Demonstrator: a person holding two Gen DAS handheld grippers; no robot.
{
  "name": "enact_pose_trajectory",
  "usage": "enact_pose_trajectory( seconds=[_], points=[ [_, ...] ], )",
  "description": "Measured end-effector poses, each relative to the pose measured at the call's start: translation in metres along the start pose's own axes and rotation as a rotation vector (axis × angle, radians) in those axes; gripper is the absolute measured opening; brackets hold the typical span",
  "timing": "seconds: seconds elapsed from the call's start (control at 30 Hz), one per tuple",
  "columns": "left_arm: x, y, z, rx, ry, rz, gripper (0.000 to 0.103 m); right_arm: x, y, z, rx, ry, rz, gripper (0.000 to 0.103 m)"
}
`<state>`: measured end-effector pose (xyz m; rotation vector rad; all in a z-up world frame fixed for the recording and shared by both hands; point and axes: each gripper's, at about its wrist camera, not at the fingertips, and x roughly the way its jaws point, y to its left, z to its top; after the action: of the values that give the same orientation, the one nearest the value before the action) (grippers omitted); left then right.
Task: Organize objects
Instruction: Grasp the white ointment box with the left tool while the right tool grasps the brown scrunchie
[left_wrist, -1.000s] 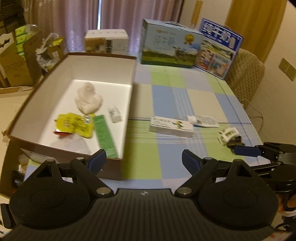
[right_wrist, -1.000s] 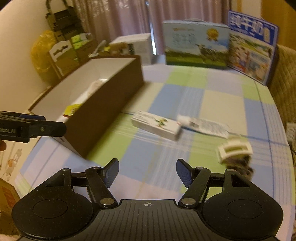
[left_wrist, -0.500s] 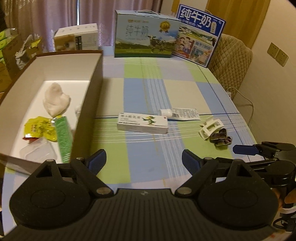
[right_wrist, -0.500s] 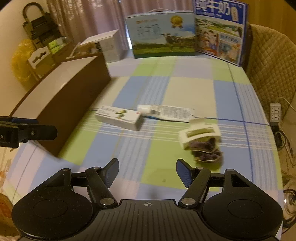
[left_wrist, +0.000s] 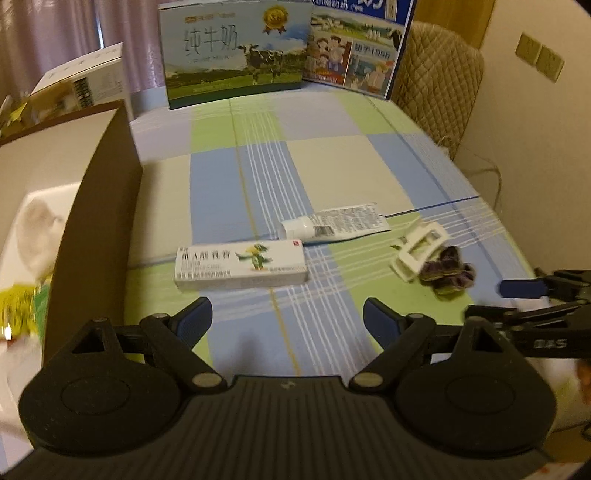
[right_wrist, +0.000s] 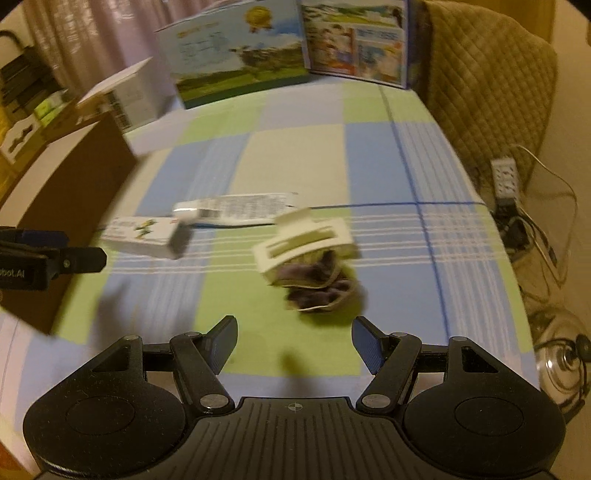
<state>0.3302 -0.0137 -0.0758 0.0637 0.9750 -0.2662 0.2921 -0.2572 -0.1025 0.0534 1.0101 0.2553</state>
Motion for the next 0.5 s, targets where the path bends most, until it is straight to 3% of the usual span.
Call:
enact_pose_trajectory(
  seconds=[0.23,0.5],
  points=[
    [0.047,0.011,0.036,0.071,0.026,-0.007,0.087,0.009,-0.029,0.008,0.083,0.014,-0.047,0.066],
    [0.100,0.027,0.064,0.074,0.081,-0.041,0.088,0.015,-0.047,0.010,0.146,0.028,-0.094,0.066]
  ],
)
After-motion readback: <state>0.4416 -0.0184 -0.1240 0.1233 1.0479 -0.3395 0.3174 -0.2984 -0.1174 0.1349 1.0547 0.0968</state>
